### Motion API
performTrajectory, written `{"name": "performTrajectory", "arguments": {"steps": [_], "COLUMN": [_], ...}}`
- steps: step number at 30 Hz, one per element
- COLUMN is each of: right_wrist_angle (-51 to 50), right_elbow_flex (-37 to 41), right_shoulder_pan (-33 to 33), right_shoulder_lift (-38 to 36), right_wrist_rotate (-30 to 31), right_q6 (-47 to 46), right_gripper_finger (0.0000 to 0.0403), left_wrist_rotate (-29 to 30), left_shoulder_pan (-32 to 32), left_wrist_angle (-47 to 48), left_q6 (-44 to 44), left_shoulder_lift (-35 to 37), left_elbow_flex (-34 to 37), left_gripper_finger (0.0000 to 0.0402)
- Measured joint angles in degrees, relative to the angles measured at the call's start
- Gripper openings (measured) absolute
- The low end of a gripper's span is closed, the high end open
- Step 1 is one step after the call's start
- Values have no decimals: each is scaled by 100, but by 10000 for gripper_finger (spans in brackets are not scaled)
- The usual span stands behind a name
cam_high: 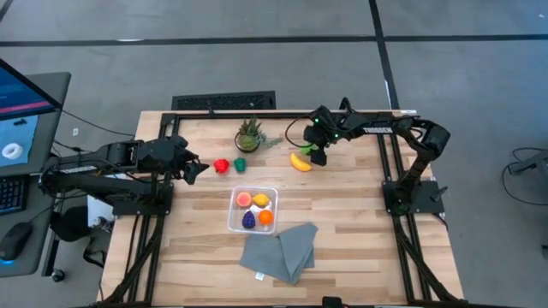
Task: Pick and placing Produce into tupperware
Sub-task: Put the green melon into the transparent container
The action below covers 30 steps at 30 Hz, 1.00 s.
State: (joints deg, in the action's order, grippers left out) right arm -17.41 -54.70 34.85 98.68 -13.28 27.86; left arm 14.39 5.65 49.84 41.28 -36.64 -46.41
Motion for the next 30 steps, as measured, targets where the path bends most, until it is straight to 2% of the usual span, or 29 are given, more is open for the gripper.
{"name": "performTrajectory", "arguments": {"steps": [8, 18, 23, 30], "right_wrist_angle": [13, 94, 139, -74], "right_elbow_flex": [0, -102, -188, -321], "right_shoulder_pan": [-76, -235, -240, -80], "right_shoulder_lift": [19, 565, 577, 575], "right_wrist_rotate": [-16, 22, 47, 157], "right_q6": [-116, -402, -402, -444], "right_gripper_finger": [311, 311, 310, 278], "left_wrist_rotate": [0, -2, -2, -2], "left_shoulder_pan": [0, -2, -2, -2], "left_wrist_angle": [0, -2, -2, 0], "left_q6": [-2, 28, 52, 50], "left_shoulder_lift": [0, 0, 0, 0], "left_elbow_flex": [0, 0, 0, 0], "left_gripper_finger": [306, 306, 306, 306]}}
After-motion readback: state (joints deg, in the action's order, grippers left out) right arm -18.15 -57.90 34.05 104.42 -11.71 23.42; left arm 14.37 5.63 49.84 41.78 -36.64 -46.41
